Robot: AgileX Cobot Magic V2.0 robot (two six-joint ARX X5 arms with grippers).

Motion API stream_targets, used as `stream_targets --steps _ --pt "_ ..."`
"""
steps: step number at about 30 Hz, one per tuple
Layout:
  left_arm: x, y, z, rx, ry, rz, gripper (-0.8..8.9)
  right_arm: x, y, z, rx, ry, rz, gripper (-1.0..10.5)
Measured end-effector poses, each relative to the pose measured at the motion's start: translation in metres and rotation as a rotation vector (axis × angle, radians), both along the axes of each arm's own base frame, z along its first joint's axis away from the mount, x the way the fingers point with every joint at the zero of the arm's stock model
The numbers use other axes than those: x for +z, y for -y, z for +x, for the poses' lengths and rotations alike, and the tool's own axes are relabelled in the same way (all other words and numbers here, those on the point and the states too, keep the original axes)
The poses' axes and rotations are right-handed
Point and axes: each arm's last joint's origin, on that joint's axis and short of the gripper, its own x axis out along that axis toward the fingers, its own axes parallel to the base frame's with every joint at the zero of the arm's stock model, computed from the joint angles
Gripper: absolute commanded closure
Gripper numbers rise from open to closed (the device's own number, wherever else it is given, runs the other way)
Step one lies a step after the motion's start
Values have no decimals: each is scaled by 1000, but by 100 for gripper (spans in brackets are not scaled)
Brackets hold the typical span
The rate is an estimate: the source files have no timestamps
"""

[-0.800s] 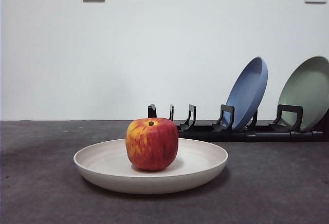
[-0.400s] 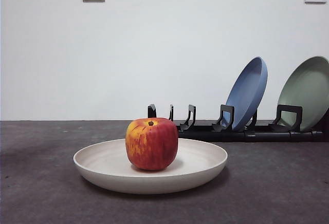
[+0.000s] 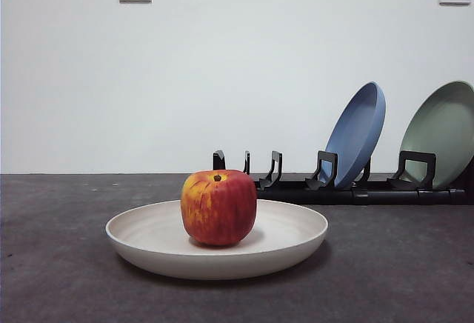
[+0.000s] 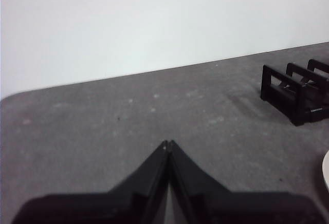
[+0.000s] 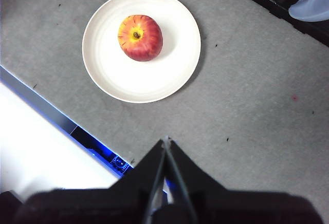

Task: Take the yellow plate from the plate rack,put the plate on the table,take the apple from the table,put the apple in the plate

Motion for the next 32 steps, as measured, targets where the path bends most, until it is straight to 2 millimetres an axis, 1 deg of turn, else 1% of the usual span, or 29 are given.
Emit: stream_targets --steps 6,9,18,32 --pt "-24 0 -3 10 -65 -49 817 0 0 0 0 0 0 946" --pt "-29 0 -7 13 -109 -62 817 0 0 0 0 0 0 946" --pt "-28 0 -9 6 -89 -65 817 0 0 0 0 0 0 946" --pt "-31 0 -7 8 -129 -71 817 0 0 0 0 0 0 946"
